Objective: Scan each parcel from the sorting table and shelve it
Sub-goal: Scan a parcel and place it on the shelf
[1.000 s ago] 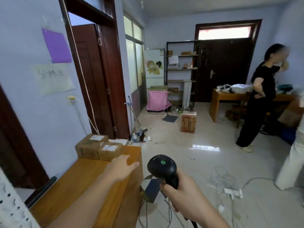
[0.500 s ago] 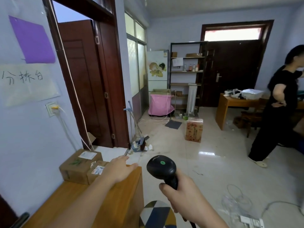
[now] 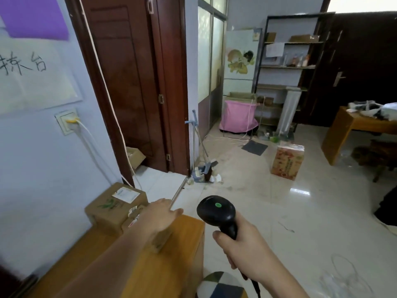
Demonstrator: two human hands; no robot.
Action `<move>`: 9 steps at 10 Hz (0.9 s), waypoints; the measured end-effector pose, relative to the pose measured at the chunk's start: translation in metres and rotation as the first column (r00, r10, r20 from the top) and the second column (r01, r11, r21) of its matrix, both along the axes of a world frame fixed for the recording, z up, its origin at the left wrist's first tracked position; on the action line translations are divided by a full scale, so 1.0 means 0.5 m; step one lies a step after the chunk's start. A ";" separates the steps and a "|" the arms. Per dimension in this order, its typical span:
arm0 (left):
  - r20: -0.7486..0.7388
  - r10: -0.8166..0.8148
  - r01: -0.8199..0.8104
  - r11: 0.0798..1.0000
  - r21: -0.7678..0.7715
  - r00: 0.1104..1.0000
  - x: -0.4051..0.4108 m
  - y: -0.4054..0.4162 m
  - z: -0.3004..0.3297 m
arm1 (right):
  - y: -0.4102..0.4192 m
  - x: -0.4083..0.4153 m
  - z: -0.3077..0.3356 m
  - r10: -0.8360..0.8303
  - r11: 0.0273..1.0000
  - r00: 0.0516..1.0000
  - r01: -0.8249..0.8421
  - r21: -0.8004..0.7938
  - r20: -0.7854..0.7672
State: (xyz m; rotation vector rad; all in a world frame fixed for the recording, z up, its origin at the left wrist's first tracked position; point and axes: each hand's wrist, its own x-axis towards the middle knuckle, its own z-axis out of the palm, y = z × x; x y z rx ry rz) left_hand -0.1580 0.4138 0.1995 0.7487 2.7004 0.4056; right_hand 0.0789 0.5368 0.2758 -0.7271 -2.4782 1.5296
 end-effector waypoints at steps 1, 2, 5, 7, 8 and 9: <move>0.116 0.123 -0.128 0.991 0.040 0.986 -0.098 -0.008 -0.122 | 0.037 -0.096 -0.029 0.075 0.997 0.996 -0.075 0.003 0.053; 0.634 -0.703 0.038 0.679 0.733 0.321 -0.219 -0.074 -0.311 | 0.053 -0.183 -0.060 0.129 0.992 0.987 -0.128 -0.019 0.098; 0.628 0.479 -0.702 0.696 0.154 0.613 -0.333 -0.149 -0.497 | 0.041 -0.400 -0.172 0.203 0.979 0.951 -0.190 -0.077 0.235; 0.763 0.568 -0.867 0.498 -0.021 0.308 -0.320 -0.112 -0.500 | 0.021 -0.497 -0.243 0.149 0.989 0.931 -0.136 -0.062 0.332; 0.814 0.551 -0.916 0.396 -0.061 0.184 -0.329 -0.108 -0.556 | 0.023 -0.526 -0.269 0.143 0.989 0.906 -0.114 -0.096 0.399; 0.878 0.478 -0.961 0.258 -0.102 0.035 -0.321 -0.093 -0.542 | 0.033 -0.545 -0.292 0.139 0.988 0.893 -0.096 -0.120 0.429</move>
